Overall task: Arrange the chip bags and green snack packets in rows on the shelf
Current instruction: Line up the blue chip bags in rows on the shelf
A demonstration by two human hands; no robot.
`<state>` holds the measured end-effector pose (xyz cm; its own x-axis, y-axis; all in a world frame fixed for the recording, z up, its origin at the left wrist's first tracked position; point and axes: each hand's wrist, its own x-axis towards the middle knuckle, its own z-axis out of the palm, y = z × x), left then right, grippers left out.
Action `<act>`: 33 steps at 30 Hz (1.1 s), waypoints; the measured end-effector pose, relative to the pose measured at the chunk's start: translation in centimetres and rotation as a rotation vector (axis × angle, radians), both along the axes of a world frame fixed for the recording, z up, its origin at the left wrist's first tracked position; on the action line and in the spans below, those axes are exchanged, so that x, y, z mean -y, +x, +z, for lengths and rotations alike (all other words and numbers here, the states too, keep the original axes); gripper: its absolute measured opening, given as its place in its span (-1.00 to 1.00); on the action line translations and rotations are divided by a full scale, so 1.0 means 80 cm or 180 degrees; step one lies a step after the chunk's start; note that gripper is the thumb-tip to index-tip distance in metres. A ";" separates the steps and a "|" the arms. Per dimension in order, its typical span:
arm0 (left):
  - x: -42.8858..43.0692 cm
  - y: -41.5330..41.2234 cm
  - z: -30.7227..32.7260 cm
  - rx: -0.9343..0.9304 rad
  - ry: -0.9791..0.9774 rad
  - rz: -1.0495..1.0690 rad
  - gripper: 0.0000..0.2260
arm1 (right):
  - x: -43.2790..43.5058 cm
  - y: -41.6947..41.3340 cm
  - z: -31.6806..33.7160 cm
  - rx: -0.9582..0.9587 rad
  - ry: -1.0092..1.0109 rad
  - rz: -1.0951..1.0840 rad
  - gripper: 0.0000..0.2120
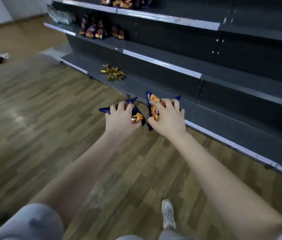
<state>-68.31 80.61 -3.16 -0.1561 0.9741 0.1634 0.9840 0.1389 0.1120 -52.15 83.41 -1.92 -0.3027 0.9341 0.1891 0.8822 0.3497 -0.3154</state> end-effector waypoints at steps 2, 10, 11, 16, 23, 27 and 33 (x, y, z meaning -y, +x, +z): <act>-0.042 -0.008 0.007 0.0029 0.0021 0.0230 -0.47 | -0.052 -0.008 0.006 0.0049 0.0026 0.0208 -0.48; -0.184 -0.016 0.023 0.0125 -0.0055 0.0636 -0.42 | -0.231 -0.033 0.018 0.0199 0.0141 0.0676 -0.49; -0.197 -0.021 0.022 0.0178 -0.0070 0.0700 -0.42 | -0.247 -0.039 0.017 0.0195 0.0087 0.0705 -0.49; -0.259 -0.059 0.012 0.0279 -0.0067 0.0922 -0.41 | -0.313 -0.080 0.004 0.0234 -0.0070 0.0941 -0.49; -0.363 -0.147 0.003 0.0307 -0.0009 0.0941 -0.42 | -0.420 -0.173 -0.002 0.0154 0.0038 0.0989 -0.49; -0.427 -0.213 0.005 0.0265 0.0066 0.0833 -0.43 | -0.479 -0.232 -0.006 0.0124 0.0004 0.0890 -0.48; -0.536 -0.321 0.028 0.0191 0.0212 0.0727 -0.43 | -0.569 -0.323 0.011 -0.0024 0.0055 0.0704 -0.48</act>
